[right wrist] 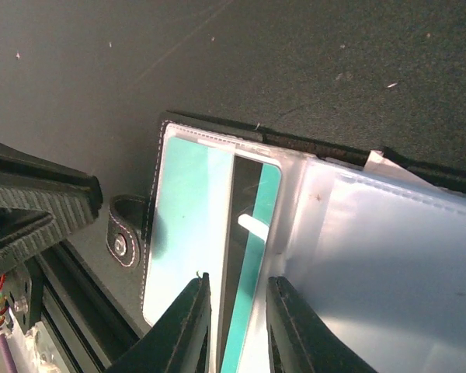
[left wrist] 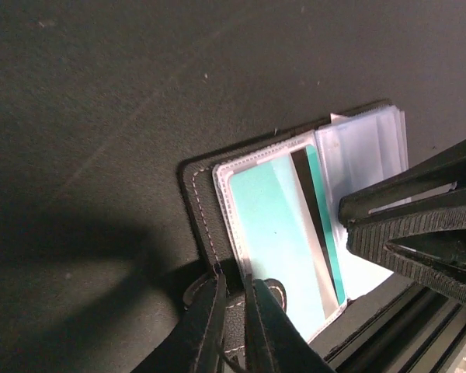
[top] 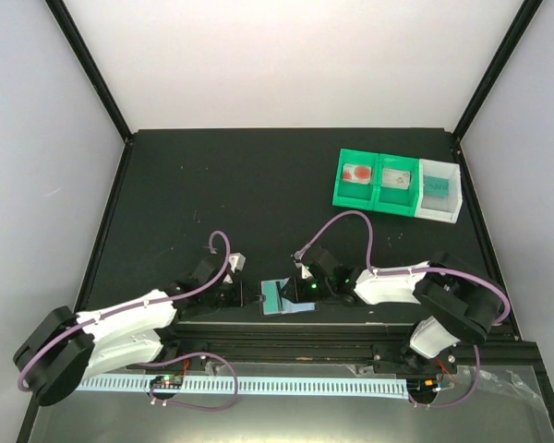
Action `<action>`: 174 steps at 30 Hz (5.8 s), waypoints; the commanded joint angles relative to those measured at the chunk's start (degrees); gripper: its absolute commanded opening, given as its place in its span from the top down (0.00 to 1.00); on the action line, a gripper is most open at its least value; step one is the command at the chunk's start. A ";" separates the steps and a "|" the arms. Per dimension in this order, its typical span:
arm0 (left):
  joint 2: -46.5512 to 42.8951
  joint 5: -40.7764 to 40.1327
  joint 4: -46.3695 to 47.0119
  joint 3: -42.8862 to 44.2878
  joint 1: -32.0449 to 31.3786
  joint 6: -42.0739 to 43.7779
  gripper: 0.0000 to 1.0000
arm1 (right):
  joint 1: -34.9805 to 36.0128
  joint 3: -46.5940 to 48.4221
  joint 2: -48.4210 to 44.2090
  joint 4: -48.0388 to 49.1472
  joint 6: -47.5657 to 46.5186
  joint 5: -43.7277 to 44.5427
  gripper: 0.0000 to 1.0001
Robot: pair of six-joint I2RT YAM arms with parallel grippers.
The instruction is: Take the credit cards out of the card holder
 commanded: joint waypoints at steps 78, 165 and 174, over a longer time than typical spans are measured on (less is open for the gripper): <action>0.03 10.62 -6.67 12.67 0.60 2.24 0.74 | 0.45 -2.93 1.41 5.02 0.99 0.64 0.79; 12.79 3.99 4.06 1.82 0.60 -0.25 0.95 | 1.23 -2.66 0.17 3.11 3.29 6.95 0.78; 8.77 6.24 5.31 0.33 0.59 -1.88 0.81 | 1.23 -2.64 2.31 4.21 3.08 5.90 0.78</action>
